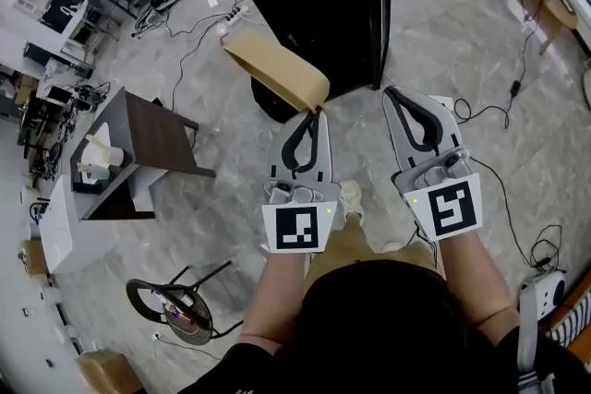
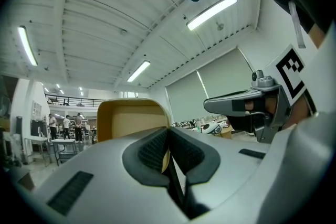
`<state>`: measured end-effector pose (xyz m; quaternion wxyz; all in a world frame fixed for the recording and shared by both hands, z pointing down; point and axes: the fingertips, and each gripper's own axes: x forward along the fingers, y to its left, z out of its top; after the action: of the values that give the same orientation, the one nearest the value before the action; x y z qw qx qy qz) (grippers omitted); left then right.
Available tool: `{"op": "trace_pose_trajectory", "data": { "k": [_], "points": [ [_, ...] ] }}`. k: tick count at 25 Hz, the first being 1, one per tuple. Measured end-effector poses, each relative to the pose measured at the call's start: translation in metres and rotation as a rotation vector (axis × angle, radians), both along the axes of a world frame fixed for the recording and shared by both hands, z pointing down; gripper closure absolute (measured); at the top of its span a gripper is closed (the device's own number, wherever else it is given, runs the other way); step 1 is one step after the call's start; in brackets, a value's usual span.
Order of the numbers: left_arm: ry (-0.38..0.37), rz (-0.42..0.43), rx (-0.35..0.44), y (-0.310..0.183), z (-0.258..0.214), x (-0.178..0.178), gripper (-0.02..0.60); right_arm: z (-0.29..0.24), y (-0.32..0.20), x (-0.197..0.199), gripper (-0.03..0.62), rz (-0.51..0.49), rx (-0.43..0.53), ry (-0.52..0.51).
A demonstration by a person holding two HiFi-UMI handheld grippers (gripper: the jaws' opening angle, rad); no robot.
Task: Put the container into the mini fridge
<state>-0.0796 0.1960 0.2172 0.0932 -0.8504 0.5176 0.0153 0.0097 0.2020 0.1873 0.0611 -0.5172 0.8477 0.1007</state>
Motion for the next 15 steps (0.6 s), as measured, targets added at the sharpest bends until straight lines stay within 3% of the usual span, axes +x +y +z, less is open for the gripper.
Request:
{"op": "trace_pose_trajectory", "data": {
  "k": [12,14,15],
  "points": [
    [0.016,0.055,0.004,-0.133,-0.006,-0.02,0.554,-0.005,-0.133,-0.025,0.557,0.034,-0.017,0.01],
    [-0.019,0.065,0.003,-0.151,-0.001,-0.025,0.554,-0.005,-0.152,-0.032,0.558,0.037,-0.012,0.018],
    [-0.077,0.081,0.01,-0.159,0.001,-0.026,0.554,-0.005,-0.161,-0.034,0.557,0.04,-0.014,0.018]
  ]
}}
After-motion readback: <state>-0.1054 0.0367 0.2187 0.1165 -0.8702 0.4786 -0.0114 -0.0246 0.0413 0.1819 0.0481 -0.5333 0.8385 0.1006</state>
